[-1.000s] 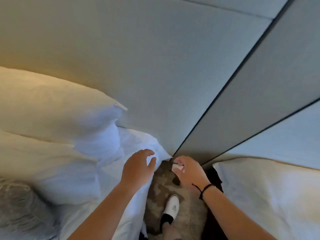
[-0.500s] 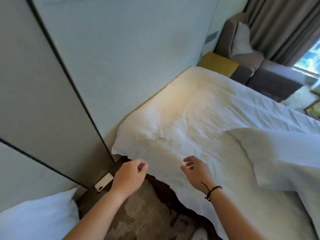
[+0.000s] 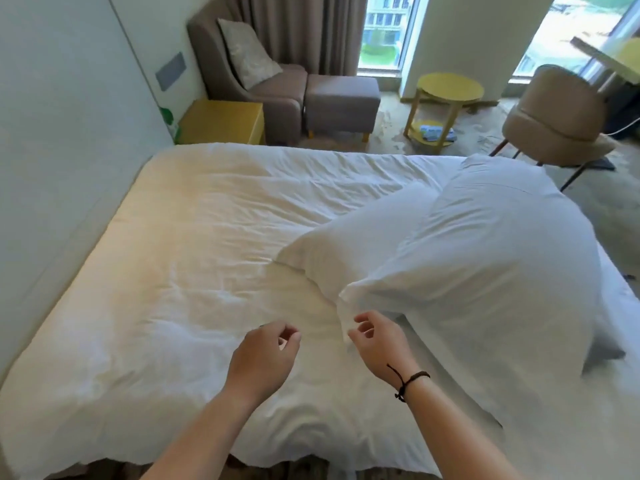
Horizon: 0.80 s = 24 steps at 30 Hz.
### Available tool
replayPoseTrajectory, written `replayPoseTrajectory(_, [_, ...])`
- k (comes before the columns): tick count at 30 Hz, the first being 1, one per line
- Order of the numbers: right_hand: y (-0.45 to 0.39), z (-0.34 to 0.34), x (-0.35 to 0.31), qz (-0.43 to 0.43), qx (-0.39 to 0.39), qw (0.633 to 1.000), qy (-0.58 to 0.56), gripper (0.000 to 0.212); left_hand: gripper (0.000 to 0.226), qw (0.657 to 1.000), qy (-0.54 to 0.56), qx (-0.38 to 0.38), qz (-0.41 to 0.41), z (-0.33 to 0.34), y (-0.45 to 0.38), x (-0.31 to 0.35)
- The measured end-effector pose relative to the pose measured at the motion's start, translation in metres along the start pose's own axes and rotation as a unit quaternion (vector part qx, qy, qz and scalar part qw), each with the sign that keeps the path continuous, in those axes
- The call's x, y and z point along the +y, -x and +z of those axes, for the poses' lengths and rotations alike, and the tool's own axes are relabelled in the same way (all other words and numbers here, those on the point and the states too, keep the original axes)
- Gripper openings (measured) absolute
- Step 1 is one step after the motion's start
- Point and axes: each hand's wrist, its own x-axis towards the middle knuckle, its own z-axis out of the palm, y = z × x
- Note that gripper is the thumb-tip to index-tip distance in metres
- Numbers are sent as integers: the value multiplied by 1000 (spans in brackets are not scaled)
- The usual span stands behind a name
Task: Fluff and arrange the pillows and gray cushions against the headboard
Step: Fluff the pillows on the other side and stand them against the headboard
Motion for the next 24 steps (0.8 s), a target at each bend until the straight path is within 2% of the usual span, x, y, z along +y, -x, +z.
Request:
replayPoseTrajectory(6, [12,-38,41,76,65,994,-35,28,11,992,-14,-76,95,50,-55,50])
replayPoseTrajectory(10, [40,-87,70,139,127,982,-11,28,7,978,6,-133,158,85,-79,96])
replayPoseTrajectory(14, [54,-141,97,183,203,962,4,29,15,964,12,-146,223,120,-91,143])
replayPoseTrajectory(17, [54,-161,115,195,235,952,-2,30,21,956,17,-174,234,137,-96,162])
replayPoseTrajectory(24, [19,-201,163,193,214,958,-7,40,22,960,-16,-162,227,168,-141,185])
